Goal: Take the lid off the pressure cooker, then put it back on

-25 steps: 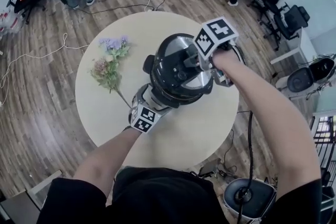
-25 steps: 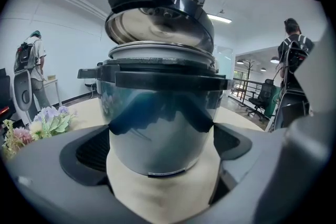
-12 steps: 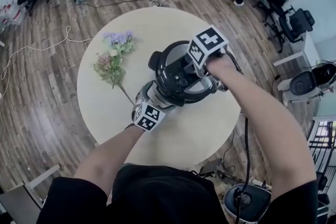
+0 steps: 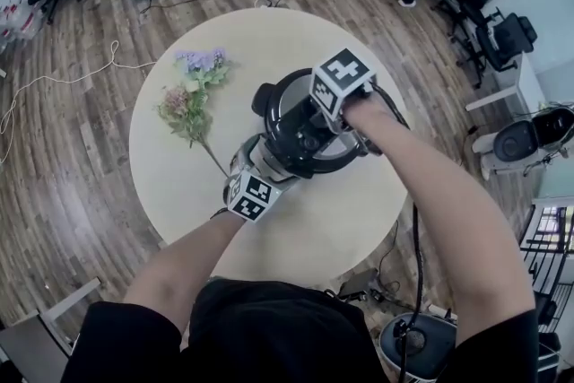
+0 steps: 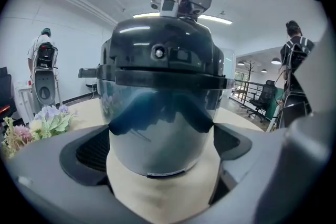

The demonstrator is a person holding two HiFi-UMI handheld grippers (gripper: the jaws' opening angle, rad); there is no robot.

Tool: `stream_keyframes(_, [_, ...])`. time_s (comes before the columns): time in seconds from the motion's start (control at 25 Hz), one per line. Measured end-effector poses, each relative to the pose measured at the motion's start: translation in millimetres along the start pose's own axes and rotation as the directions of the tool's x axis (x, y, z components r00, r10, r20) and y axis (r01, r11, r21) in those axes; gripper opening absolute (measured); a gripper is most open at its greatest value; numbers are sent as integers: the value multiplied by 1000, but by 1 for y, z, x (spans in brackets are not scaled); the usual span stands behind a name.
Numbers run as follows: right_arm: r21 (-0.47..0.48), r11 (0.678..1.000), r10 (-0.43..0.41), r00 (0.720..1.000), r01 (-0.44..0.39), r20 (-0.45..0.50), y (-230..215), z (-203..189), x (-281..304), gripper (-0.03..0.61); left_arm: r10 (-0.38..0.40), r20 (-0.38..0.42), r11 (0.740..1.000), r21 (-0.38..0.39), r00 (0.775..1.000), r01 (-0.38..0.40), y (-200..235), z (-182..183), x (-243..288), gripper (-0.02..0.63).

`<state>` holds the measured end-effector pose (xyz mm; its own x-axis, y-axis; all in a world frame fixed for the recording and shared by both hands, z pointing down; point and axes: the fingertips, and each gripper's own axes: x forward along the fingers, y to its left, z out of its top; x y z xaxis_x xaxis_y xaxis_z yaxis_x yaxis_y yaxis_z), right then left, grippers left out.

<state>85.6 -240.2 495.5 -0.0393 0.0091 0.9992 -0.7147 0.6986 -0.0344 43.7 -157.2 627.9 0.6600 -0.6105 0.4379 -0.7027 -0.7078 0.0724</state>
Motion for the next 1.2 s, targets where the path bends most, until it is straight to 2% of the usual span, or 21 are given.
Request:
stream_keyframes(0.2, [-26,1000,0,1000,-1,-16,1,-1,0,287,1,7,1000,2,1000,-1,0,0,0,592])
stream_keyframes(0.36, [-77,997,21,1000,-20,9,2,0,-2,288,4,11,1000,1,1000,-4,0,2,0,592])
stream_keyframes(0.6, [-158,987,35,999,-36,-8,4,-2,-1,299,1,14,1000,3,1000,-2,0,0,0,592])
stream_keyframes(0.72, [-231,972,21,999,-27,-29,5,-4,-2,302,4,16,1000,4,1000,-4,0,1,0,592])
stream_keyframes(0.88, [-359,933,11,999,-26,-43,7,-7,-4,302,1,15,1000,5,1000,-1,-1,2,-1,591])
stream_keyframes(0.96, [-431,902,7,999,-27,-48,8,-9,-4,305,2,15,1000,6,1000,-2,-1,1,0,592])
stream_keyframes(1.2, [-649,761,-36,997,-20,-72,10,-12,-3,308,1,17,1000,7,1000,-1,0,1,0,592])
